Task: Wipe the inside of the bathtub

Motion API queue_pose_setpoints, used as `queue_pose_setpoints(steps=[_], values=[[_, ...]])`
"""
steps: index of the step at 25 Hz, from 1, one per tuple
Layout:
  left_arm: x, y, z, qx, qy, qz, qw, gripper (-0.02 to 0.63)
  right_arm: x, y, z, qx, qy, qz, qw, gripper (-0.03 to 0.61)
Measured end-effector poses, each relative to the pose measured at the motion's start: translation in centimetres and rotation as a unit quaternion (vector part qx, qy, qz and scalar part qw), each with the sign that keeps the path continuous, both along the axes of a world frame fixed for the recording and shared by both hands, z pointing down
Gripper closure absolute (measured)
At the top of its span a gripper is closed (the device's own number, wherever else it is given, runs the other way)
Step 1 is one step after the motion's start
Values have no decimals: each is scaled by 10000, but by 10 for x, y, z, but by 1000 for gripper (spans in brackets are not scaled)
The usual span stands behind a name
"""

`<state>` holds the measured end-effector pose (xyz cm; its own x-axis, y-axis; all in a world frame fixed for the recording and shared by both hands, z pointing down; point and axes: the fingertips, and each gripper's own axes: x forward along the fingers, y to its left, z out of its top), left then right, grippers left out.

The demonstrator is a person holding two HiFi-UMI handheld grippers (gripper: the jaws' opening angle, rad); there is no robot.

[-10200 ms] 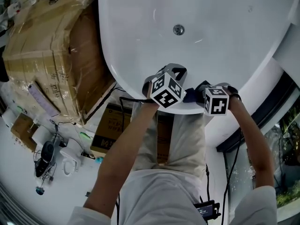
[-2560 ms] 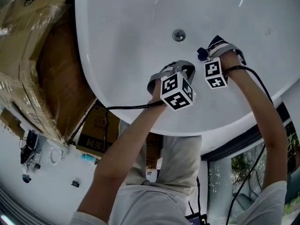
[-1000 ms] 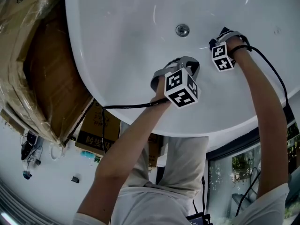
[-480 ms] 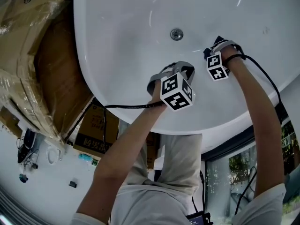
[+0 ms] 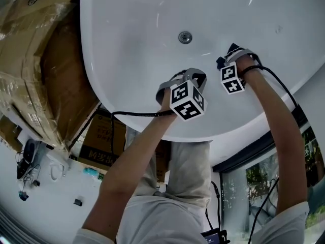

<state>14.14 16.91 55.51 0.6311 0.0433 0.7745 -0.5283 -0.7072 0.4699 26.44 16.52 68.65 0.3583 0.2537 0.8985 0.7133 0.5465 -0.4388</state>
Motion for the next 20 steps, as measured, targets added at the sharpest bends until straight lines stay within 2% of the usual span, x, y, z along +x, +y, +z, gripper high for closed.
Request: queue_pose_setpoints(steps=[20], values=[[6,4,-23,88,22,81,9999,618,8,23,-69,-187,89,14,9998,532]])
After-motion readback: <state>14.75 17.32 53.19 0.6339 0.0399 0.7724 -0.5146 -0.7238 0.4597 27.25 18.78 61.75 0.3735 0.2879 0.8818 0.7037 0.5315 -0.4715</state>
